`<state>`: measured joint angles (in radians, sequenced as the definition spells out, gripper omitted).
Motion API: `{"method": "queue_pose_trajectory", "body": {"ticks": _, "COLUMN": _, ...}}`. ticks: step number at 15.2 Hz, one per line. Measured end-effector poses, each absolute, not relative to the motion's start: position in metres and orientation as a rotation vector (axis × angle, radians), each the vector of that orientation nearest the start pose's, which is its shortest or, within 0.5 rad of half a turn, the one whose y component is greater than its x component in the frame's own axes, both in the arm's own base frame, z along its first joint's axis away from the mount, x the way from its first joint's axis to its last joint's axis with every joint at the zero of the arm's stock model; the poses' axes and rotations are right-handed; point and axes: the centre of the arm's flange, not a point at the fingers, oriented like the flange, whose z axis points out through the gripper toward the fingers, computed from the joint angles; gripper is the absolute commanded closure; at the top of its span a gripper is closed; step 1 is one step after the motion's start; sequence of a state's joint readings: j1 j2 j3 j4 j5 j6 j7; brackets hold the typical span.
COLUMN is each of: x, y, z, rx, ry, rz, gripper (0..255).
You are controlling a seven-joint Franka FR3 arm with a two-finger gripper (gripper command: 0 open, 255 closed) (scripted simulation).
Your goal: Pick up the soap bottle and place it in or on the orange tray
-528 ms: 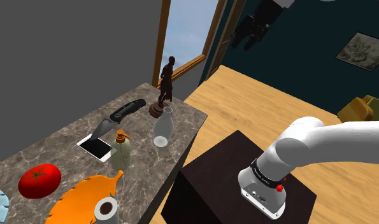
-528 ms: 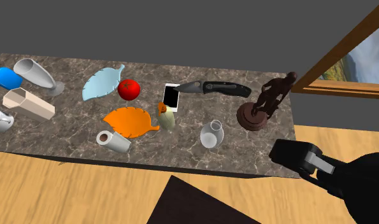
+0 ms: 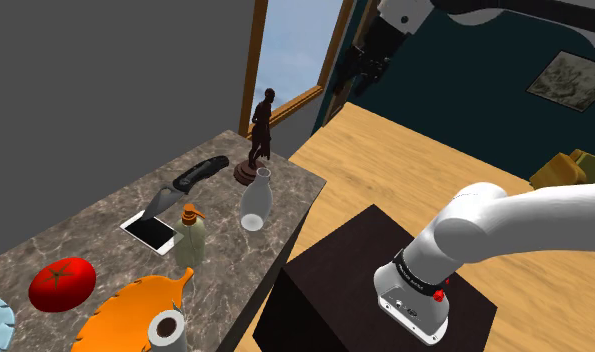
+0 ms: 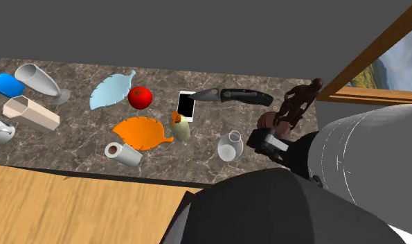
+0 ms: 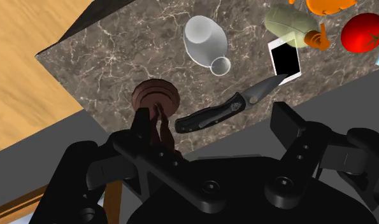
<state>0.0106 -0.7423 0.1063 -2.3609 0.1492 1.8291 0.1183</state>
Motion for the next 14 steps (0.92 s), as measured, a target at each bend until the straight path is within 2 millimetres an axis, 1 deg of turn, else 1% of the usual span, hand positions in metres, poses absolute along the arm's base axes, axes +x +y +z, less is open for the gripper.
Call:
{"method": "queue_pose_trajectory", "body": {"ticks": 2, "x": 0.348, "y": 0.077, "z": 0.579, "rx": -3.030, "ry": 0.062, "rz": -0.293, "gripper": 0}}
{"method": "queue_pose_trajectory", "body": {"ticks": 3, "x": 0.355, "y": 0.086, "z": 0.571, "rx": -3.031, "ry": 0.059, "rz": -0.289, "gripper": 0}}
{"method": "queue_pose_trajectory", "body": {"ticks": 5, "x": 0.360, "y": 0.105, "z": 0.556, "rx": -3.032, "ry": 0.053, "rz": -0.281, "gripper": 0}}
{"method": "queue_pose_trajectory", "body": {"ticks": 6, "x": 0.365, "y": 0.115, "z": 0.547, "rx": -3.033, "ry": 0.050, "rz": -0.276, "gripper": 0}}
{"method": "queue_pose_trajectory", "body": {"ticks": 7, "x": 0.371, "y": 0.122, "z": 0.536, "rx": -3.033, "ry": 0.047, "rz": -0.271, "gripper": 0}}
{"method": "queue_pose_trajectory", "body": {"ticks": 11, "x": 0.385, "y": 0.159, "z": 0.500, "rx": -3.036, "ry": 0.035, "rz": -0.255, "gripper": 0}}
{"method": "queue_pose_trajectory", "body": {"ticks": 13, "x": 0.394, "y": 0.180, "z": 0.487, "rx": -3.036, "ry": 0.029, "rz": -0.247, "gripper": 0}}
{"method": "queue_pose_trajectory", "body": {"ticks": 14, "x": 0.396, "y": 0.186, "z": 0.477, "rx": -3.037, "ry": 0.026, "rz": -0.242, "gripper": 0}}
